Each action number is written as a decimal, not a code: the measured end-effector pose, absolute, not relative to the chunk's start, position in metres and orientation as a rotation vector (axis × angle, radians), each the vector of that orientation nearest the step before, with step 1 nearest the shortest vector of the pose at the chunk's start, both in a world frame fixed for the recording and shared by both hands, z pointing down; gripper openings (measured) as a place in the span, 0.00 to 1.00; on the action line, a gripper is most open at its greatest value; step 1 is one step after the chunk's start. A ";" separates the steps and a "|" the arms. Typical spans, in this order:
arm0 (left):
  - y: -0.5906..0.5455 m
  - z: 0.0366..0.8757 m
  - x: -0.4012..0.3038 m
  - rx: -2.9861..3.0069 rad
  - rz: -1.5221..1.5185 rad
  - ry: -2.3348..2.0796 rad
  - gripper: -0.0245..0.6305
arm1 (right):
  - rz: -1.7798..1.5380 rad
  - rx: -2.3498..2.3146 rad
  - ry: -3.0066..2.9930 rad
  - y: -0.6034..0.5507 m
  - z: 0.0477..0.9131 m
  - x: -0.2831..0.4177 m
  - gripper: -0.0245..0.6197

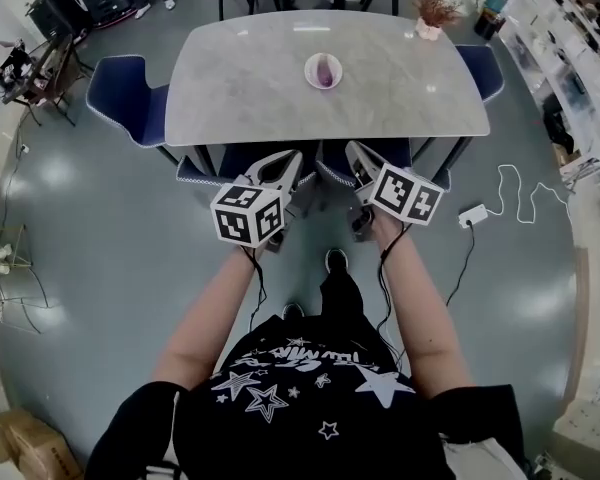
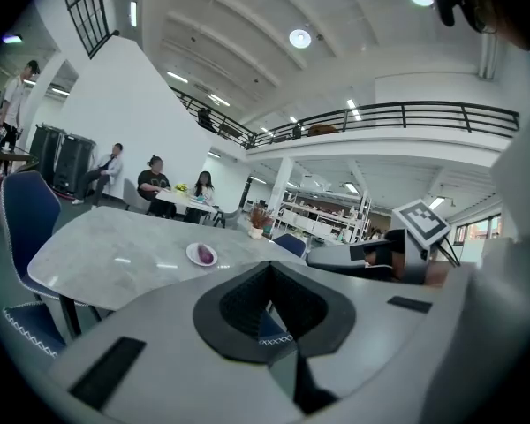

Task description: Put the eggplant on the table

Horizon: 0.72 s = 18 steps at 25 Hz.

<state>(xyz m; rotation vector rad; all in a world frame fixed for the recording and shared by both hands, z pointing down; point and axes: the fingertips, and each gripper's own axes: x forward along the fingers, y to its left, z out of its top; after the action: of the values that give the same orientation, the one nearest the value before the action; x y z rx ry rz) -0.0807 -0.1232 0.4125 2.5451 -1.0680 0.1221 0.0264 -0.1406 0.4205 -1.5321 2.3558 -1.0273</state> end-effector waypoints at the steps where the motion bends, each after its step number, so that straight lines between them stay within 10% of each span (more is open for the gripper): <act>1: -0.114 0.413 -0.083 2.556 0.123 -1.057 0.05 | -1.017 -1.542 2.357 -0.130 0.421 0.022 0.05; 18: -0.021 0.408 -0.069 2.646 0.099 -0.974 0.05 | -1.009 -1.650 2.391 -0.013 0.436 0.016 0.05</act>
<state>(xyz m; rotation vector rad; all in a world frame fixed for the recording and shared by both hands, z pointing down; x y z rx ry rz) -0.0693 -0.0215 0.4081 2.6464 -0.9740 0.0986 0.0161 -0.0133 0.4362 -1.6503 2.3914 -1.0085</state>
